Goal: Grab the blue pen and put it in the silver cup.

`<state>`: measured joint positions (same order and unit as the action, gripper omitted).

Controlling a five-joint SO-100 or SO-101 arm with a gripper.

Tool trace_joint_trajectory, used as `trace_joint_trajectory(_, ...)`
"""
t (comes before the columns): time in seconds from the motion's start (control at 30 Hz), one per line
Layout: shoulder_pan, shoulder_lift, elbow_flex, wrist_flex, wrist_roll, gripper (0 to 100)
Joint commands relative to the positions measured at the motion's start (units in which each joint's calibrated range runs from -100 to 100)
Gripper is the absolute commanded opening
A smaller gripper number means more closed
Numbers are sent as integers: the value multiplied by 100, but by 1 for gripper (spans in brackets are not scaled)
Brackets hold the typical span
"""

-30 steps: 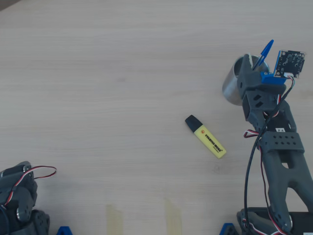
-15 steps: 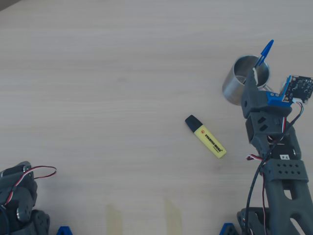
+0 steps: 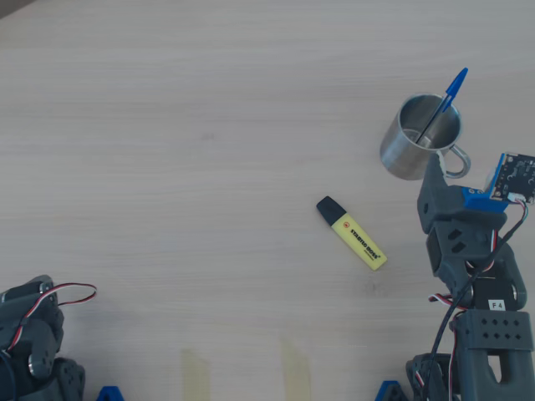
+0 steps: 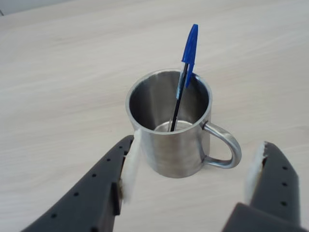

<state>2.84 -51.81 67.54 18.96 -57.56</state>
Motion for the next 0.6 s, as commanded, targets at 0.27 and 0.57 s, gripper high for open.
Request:
trace_joint_trajectory(0.27, -153, -1535, 1278, 30, -121, 34)
trace_joint_trajectory(0.57, -206, -2491, 2212, 30, -241, 34)
